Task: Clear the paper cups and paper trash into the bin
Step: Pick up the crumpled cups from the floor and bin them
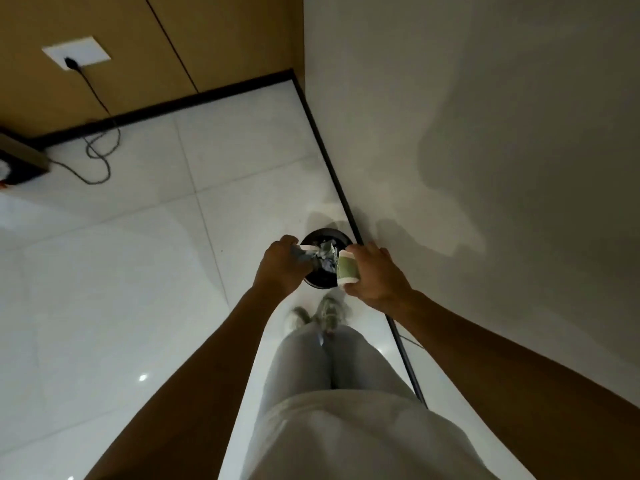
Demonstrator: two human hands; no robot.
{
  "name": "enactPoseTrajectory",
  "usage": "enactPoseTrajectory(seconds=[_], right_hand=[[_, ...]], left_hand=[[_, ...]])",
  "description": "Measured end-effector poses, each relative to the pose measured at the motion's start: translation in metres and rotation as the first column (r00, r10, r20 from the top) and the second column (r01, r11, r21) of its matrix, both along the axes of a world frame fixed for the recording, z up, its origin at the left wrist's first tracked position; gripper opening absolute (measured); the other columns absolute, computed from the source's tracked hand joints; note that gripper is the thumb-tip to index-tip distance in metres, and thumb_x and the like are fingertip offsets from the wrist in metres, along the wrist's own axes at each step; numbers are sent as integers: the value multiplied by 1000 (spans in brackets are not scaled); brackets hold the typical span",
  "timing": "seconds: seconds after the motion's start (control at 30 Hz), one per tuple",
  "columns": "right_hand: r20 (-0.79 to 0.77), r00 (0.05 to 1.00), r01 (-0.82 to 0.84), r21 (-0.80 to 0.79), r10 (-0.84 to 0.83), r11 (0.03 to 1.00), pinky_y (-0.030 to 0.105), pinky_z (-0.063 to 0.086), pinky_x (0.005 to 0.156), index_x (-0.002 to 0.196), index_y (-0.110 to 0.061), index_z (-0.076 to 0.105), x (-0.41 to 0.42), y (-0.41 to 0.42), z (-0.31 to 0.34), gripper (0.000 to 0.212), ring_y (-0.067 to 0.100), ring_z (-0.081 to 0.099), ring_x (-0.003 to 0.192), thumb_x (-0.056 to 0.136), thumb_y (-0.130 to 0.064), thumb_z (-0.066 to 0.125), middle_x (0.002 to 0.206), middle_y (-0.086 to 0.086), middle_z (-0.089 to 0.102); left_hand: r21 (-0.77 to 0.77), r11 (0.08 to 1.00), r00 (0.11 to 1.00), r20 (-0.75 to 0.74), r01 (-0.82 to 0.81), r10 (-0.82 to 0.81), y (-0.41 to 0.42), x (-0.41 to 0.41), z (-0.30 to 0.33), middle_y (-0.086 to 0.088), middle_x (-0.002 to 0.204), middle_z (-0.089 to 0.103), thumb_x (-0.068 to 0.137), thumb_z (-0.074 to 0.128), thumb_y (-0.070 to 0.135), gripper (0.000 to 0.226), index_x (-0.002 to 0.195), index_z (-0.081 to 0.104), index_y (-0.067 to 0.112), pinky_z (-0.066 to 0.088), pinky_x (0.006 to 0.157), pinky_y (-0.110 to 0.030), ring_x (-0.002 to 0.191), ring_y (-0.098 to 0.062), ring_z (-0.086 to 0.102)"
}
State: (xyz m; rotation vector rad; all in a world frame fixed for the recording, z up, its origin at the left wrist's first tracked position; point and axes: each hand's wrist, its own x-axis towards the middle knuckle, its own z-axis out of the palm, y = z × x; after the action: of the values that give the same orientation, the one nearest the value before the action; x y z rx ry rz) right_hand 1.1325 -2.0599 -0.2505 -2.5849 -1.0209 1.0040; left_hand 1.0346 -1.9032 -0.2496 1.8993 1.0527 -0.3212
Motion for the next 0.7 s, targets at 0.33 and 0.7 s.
enactPoseTrajectory(seconds=[0.33, 0.7], right_hand=[[-34, 997, -72, -110, 69, 991, 37, 47, 91, 140, -19, 33, 42, 45, -138, 64, 29, 41, 121, 86, -33, 65, 138, 11, 38], [-118, 992, -69, -219, 44, 973, 39, 42, 100, 145, -16, 29, 61, 70, -242, 62, 33, 34, 133, 91, -26, 59, 150, 12, 28]], left_hand=[[-57, 994, 990, -115, -93, 86, 29, 22, -132, -10, 123, 57, 81, 73, 20, 56, 129, 48, 8, 41, 81, -23, 99, -19, 54], [-90, 996, 988, -155, -13, -1, 36, 36, -216, -7, 119, 57, 82, 72, 23, 51, 126, 50, 11, 41, 72, -17, 90, -10, 49]])
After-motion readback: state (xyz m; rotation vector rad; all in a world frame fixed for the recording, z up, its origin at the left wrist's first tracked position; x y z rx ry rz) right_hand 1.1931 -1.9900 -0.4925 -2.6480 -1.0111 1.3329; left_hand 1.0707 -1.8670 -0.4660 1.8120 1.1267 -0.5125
